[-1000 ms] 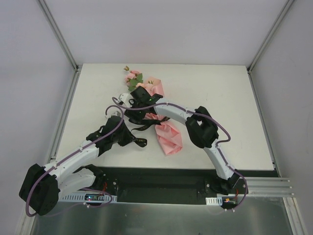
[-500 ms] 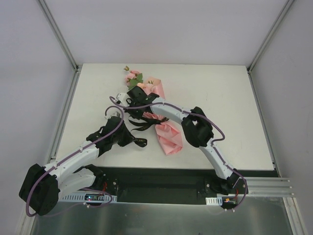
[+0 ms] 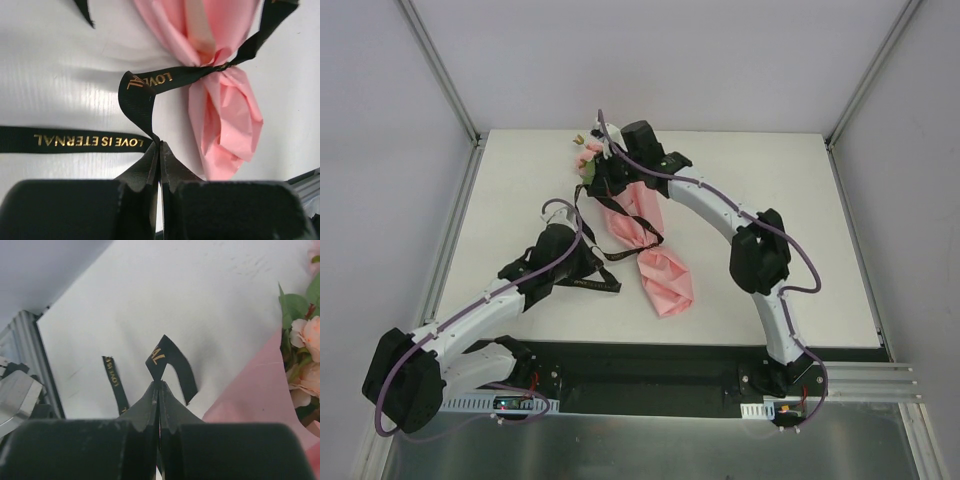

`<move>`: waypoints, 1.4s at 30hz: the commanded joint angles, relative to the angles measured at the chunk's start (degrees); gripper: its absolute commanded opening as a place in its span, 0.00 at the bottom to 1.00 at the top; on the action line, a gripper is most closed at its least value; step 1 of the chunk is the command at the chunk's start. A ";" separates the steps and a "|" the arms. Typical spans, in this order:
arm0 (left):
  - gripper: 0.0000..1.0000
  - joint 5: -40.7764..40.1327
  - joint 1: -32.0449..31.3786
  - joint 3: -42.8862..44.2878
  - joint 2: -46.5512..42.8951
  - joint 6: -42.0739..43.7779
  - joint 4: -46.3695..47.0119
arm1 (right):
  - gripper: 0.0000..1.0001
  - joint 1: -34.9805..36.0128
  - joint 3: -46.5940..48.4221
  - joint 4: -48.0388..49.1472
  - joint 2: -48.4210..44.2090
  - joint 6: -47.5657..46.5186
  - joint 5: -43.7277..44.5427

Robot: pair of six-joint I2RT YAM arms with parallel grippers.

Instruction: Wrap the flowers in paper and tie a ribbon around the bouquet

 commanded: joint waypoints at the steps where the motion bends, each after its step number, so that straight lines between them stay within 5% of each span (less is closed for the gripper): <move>1: 0.00 0.18 0.35 0.81 -0.90 6.81 7.69 | 0.00 1.51 1.49 2.55 -1.23 6.32 -12.41; 11: 0.00 5.01 0.26 -12.12 -13.19 6.81 14.57 | 0.00 5.64 -1.05 -3.24 -0.52 -0.09 -20.86; 24: 0.00 11.08 0.26 -17.84 -21.83 10.07 16.94 | 0.02 8.89 -3.43 -13.71 3.78 -9.14 -19.54; 27: 0.00 10.91 0.26 -18.01 -21.74 9.98 17.21 | 0.12 8.72 -2.21 -15.55 4.13 -9.58 -18.40; 30: 0.00 10.21 0.26 -17.66 -21.04 9.19 17.03 | 0.39 7.32 -1.85 -15.56 1.60 -7.83 -13.04; 33: 0.00 8.71 0.26 -16.61 -19.72 7.26 16.95 | 0.51 5.21 -4.48 -11.78 -4.18 -3.44 -7.69; 42: 0.00 9.32 0.96 -3.97 -9.27 7.43 10.44 | 0.63 -1.83 -19.84 -6.41 -24.76 1.40 1.09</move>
